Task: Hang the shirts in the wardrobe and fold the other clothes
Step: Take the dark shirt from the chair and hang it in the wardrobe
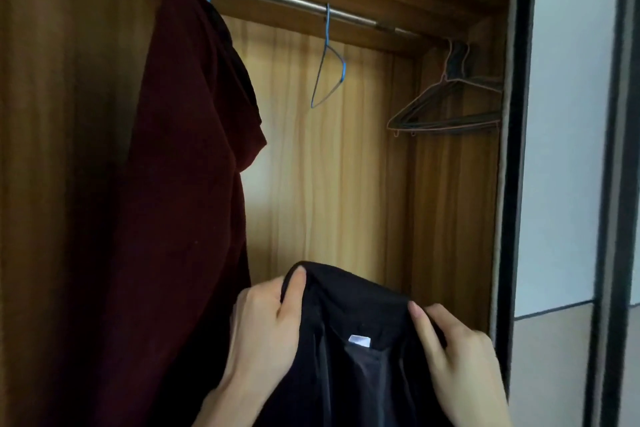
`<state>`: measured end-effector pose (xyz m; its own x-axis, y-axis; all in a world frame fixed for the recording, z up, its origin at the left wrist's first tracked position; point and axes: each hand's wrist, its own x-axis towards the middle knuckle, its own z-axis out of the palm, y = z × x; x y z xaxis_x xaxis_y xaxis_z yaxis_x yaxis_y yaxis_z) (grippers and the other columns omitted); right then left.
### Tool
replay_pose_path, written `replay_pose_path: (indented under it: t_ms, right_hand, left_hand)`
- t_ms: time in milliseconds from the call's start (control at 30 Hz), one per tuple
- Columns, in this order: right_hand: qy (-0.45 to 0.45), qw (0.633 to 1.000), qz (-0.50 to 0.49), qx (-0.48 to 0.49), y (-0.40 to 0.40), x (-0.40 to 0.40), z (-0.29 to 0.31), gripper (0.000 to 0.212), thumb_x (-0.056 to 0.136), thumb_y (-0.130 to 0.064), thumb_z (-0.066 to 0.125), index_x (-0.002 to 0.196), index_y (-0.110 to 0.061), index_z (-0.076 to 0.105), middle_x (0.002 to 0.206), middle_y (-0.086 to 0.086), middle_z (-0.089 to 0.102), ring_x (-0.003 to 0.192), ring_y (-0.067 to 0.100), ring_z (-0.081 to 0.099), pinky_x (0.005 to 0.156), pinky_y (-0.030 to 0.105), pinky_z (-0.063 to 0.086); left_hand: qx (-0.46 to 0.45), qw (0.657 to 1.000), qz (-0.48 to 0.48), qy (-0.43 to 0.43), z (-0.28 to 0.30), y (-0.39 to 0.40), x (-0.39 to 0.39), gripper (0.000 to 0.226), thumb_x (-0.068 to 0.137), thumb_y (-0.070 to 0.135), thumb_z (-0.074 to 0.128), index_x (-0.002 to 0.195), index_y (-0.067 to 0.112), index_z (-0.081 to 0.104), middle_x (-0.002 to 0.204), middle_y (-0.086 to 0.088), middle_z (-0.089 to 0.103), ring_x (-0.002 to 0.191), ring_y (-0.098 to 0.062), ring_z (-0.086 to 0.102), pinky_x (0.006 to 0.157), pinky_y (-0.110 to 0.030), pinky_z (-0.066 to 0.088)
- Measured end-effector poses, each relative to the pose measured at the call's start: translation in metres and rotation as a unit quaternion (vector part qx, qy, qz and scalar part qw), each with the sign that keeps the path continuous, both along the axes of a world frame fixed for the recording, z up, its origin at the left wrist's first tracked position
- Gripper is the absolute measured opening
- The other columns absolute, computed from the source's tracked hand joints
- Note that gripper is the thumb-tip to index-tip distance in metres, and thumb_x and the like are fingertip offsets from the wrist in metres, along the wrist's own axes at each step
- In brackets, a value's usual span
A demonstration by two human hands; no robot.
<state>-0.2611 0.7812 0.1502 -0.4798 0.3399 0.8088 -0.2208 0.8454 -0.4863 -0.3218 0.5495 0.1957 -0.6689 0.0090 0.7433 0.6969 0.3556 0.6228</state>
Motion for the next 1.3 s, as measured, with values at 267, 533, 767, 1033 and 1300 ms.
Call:
replay_pose_path:
  t_ms: [267,533,767,1033,1300]
  right_hand:
    - [0.000,0.995,0.074,0.071,0.022,-0.049,0.061,0.039,0.101,-0.056,0.038,0.084,-0.025,0.054,0.051,-0.002,0.053,0.050,0.024,0.053,0.056,0.046,0.050]
    - [0.044,0.991,0.063,0.111,0.028,-0.077,0.131,0.042,0.104,-0.055,0.037,0.089,-0.023,0.059,0.061,-0.002,0.060,0.061,0.030,0.061,0.061,0.042,0.051]
    - [-0.065,0.979,0.133,0.141,0.020,-0.097,0.187,0.024,0.103,-0.048,0.053,0.092,-0.030,0.066,0.079,-0.009,0.069,0.075,0.018,0.066,0.074,0.043,0.057]
    - [-0.027,0.950,0.287,-0.121,-0.041,-0.105,0.333,0.056,0.100,-0.060,0.049,0.130,-0.013,0.051,0.129,0.006,0.063,0.116,0.025,0.060,0.103,0.044,0.050]
    - [-0.183,0.956,0.225,-0.049,-0.071,-0.151,0.417,0.029,0.098,-0.007,0.065,0.124,0.004,0.061,0.083,0.010,0.062,0.072,0.018,0.056,0.069,0.030,0.053]
  left_hand:
    - [0.018,0.997,0.062,0.036,0.089,0.030,-0.021,0.064,0.105,0.039,0.053,0.052,0.021,0.024,0.041,0.009,0.027,0.047,-0.017,0.029,0.054,-0.035,0.027]
    - [0.007,0.988,0.130,0.085,0.150,0.023,-0.044,0.063,0.105,0.037,0.055,0.053,0.018,0.024,0.047,0.006,0.028,0.050,-0.023,0.030,0.055,-0.037,0.027]
    - [0.032,0.985,0.147,0.083,0.178,0.013,-0.059,0.063,0.105,0.037,0.056,0.054,0.017,0.024,0.048,0.006,0.029,0.051,-0.023,0.030,0.056,-0.036,0.029]
    - [0.002,0.988,0.138,0.074,0.200,0.014,-0.065,0.062,0.103,0.040,0.056,0.053,0.015,0.031,0.048,0.000,0.035,0.050,-0.025,0.037,0.057,-0.037,0.036]
    - [-0.017,0.987,0.153,0.056,0.202,0.007,-0.065,0.064,0.103,0.042,0.056,0.051,0.016,0.029,0.042,0.009,0.033,0.048,-0.023,0.037,0.057,-0.035,0.036]
